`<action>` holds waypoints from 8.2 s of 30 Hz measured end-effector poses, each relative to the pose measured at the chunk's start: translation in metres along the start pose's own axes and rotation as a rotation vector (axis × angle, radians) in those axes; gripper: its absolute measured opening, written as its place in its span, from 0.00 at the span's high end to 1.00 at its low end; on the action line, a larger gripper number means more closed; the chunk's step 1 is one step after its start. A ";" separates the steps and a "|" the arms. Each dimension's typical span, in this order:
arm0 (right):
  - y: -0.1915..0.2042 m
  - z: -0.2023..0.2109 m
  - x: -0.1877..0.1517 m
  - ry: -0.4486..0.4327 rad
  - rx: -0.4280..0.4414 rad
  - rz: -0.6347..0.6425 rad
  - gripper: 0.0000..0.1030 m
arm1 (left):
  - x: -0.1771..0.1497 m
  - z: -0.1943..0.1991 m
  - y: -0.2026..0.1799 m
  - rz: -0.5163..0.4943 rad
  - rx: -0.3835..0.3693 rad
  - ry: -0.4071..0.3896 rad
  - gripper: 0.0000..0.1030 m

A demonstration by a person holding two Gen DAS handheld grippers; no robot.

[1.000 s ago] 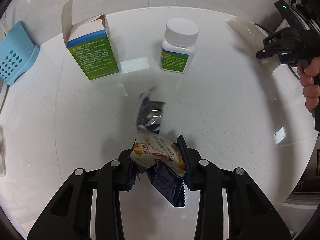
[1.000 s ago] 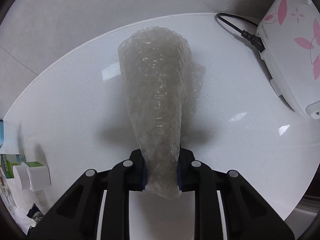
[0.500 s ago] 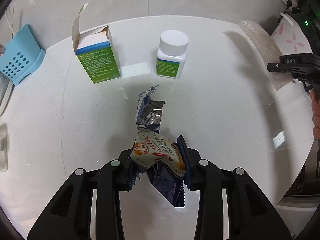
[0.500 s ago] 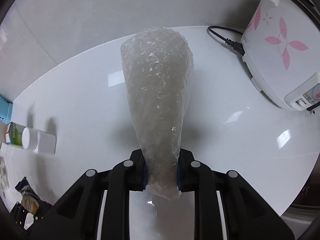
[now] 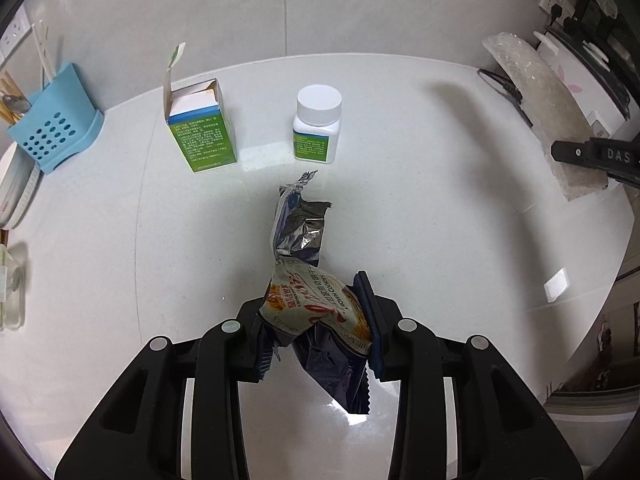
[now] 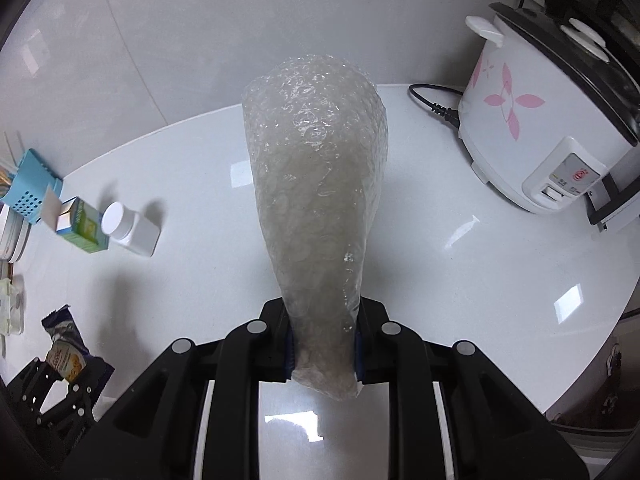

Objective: Collect trash
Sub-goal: 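Carry the snack packet and bubble wrap down over the trash bin, then open the left tool dropping the snack packet while the right tool releases the bubble wrap, then raise both open tools over the counter toward the green box and pill bottle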

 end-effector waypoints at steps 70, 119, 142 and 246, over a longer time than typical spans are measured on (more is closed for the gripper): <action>0.017 0.125 -0.314 -0.076 0.287 0.172 0.81 | -0.228 0.098 -0.041 0.082 -0.029 -0.115 0.66; 0.031 -0.080 -0.472 0.368 0.251 0.374 0.81 | -0.355 -0.099 -0.059 0.026 -0.069 0.121 0.66; 0.037 -0.098 -0.472 0.414 0.232 0.371 0.81 | -0.360 -0.099 -0.068 0.002 -0.116 0.118 0.36; 0.161 0.016 -0.061 -0.210 0.178 0.182 0.17 | 0.020 0.041 0.114 0.179 0.018 -0.234 0.06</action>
Point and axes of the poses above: each gripper's, at about its wrist camera, not at the fingertips, and z roughly against the way its jaws point, y to its left, x to its top, the point moved 6 cm from there along -z, roughly the way its jaws point, and after that the axes turned 3 degrees about y, right-handed, at the moved point
